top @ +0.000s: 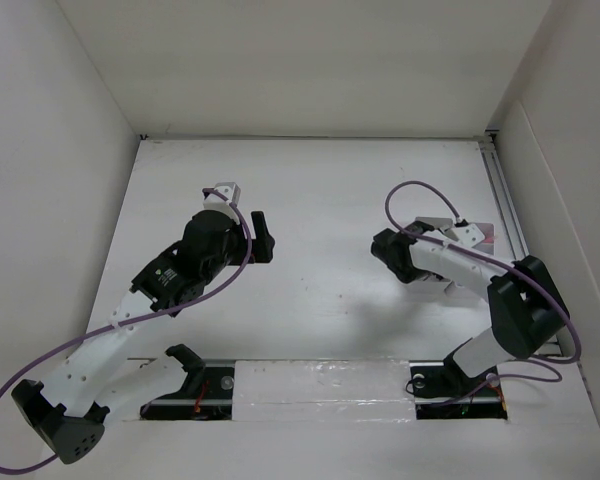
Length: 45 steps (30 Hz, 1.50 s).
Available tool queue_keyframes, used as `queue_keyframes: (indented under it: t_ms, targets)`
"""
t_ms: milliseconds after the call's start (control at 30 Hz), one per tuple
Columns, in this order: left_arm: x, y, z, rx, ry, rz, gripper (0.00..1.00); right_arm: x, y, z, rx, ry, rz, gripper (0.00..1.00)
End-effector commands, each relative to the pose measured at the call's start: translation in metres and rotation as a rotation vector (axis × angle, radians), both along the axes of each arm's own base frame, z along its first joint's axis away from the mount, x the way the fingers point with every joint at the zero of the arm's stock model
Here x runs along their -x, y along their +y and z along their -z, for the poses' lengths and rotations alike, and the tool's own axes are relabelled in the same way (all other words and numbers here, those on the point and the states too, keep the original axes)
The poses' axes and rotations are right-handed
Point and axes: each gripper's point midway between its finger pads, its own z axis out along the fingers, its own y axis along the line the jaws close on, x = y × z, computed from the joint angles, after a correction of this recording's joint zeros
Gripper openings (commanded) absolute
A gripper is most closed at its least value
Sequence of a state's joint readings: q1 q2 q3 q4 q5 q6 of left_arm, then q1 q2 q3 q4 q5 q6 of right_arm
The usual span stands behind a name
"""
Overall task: Sort the stationery into containers
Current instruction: Place the scissors in the storage box, then reset both arms
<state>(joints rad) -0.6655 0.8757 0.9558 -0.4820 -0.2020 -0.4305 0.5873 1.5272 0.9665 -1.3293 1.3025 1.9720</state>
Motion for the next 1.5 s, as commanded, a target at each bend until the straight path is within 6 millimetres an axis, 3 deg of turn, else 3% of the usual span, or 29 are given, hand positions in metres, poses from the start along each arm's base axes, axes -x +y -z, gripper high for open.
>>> queue_keyframes:
  t_ms: [0, 133, 333, 467, 533, 767, 1067, 1167, 1200, 1267, 1300, 1333, 1367, 1400, 1433, 1467]
  targets:
    - [-0.002, -0.001, -0.007, 0.017, -0.035, 0.01, 1.0, 0.001, 0.001, -0.011, 0.009, -0.033, -0.011, 0.28]
    - [-0.002, -0.001, -0.007, 0.017, -0.035, 0.01, 1.0, 0.001, 0.003, -0.011, 0.009, -0.033, -0.02, 0.38]
    - [-0.002, -0.001, -0.007, 0.017, -0.035, 0.01, 1.0, 0.0, 0.005, -0.014, 0.01, -0.047, -0.032, 0.43]
    - [-0.002, -0.001, -0.007, 0.017, -0.035, 0.01, 1.0, 0.002, 0.01, -0.019, 0.004, -0.05, -0.059, 0.62]
    - [-0.002, -0.001, -0.007, 0.017, -0.035, 0.01, 1.0, 0.001, 0.016, -0.024, -0.003, -0.059, -0.082, 0.66]
    - [-0.003, 0.0, -0.007, 0.013, -0.038, 0.002, 1.0, -0.006, 0.029, -0.046, -0.014, -0.097, -0.131, 0.87]
    - [-0.007, 0.011, -0.006, 0.001, -0.039, -0.071, 1.0, -0.006, 0.055, -0.085, -0.021, -0.105, -0.252, 0.99]
    - [-0.01, 0.035, -0.015, 0.001, -0.067, -0.218, 1.0, -0.002, 0.083, -0.111, 0.014, -0.056, -0.39, 0.99]
    - [-0.009, 0.049, -0.018, -0.012, -0.083, -0.281, 1.0, 0.003, 0.102, -0.118, 0.028, -0.04, -0.469, 0.99]
    - [-0.006, 0.06, -0.031, 0.032, -0.116, -0.344, 1.0, 0.015, 0.116, -0.143, 0.058, 0.006, -0.587, 0.99]
    - [-0.004, 0.071, -0.032, 0.024, -0.129, -0.394, 1.0, 0.014, 0.137, -0.154, 0.02, -0.023, -0.659, 0.99]
    - [-0.003, 0.076, -0.041, 0.043, -0.152, -0.418, 1.0, 0.026, 0.163, -0.16, -0.025, 0.004, -0.792, 0.99]
    - [0.0, 0.082, -0.046, 0.051, -0.164, -0.441, 1.0, 0.034, 0.177, -0.166, -0.049, 0.009, -0.88, 0.99]
    - [0.004, 0.089, -0.051, 0.078, -0.179, -0.473, 1.0, 0.046, 0.178, -0.185, -0.047, 0.005, -0.991, 0.99]
    - [0.008, 0.099, -0.056, 0.069, -0.194, -0.504, 1.0, 0.064, 0.214, -0.196, -0.158, -0.038, -1.175, 0.99]
    - [0.012, 0.104, -0.066, 0.095, -0.211, -0.523, 1.0, 0.076, 0.223, -0.201, -0.218, -0.073, -1.252, 0.99]
